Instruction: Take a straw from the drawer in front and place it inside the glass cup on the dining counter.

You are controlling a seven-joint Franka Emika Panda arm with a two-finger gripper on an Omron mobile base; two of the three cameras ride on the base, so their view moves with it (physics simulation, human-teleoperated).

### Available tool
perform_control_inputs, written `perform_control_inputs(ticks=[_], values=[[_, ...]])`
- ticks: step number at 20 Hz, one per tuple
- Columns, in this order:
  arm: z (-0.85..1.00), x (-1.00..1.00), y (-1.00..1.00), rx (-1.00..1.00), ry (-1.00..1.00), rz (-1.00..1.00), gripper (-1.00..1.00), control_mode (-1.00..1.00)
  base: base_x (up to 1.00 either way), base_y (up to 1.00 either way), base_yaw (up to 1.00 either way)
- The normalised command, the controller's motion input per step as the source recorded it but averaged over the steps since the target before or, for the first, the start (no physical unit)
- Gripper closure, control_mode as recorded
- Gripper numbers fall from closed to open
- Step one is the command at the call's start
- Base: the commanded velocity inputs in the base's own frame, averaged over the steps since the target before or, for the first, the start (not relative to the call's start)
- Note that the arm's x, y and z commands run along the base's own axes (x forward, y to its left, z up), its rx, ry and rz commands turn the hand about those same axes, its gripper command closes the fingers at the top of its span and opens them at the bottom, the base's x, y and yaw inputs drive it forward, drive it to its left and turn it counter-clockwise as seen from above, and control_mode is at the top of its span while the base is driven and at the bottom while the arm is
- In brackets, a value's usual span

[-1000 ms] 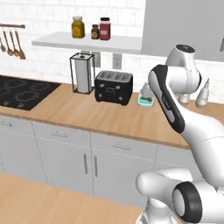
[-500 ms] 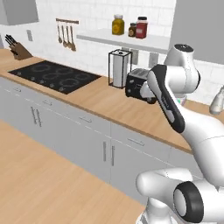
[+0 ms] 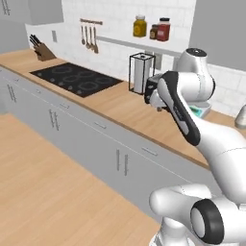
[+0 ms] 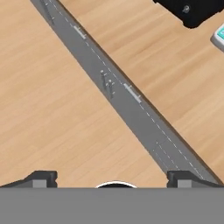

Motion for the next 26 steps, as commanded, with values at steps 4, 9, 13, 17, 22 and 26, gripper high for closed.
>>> perform_control_inputs(ticks=[4,9,13,17,22,26], values=[[0.00,0.00,0.00,0.00,0.00,0.00,-1.00,1.00,-0.20,-0.52,0.18],[0.00,0.00,0.00,0.00,0.00,0.00,-1.00,1.00,0.01,-0.60,0.21],[0.00,0.00,0.00,0.00,0.00,0.00,-1.00,1.00,0.08,-0.59,0.26],[0.00,0.00,-0.06,0.00,0.00,0.11,-1.00,-1.00,0.01,-0.22,0.13],[0.00,-0.03,0.39,-0.13,-0.01,0.11,-1.00,-1.00,0.00,0.00,0.00],[-0.16,-0.06,0.97,-0.37,-0.06,0.01,-1.00,-1.00,0.00,0.00,0.00]])
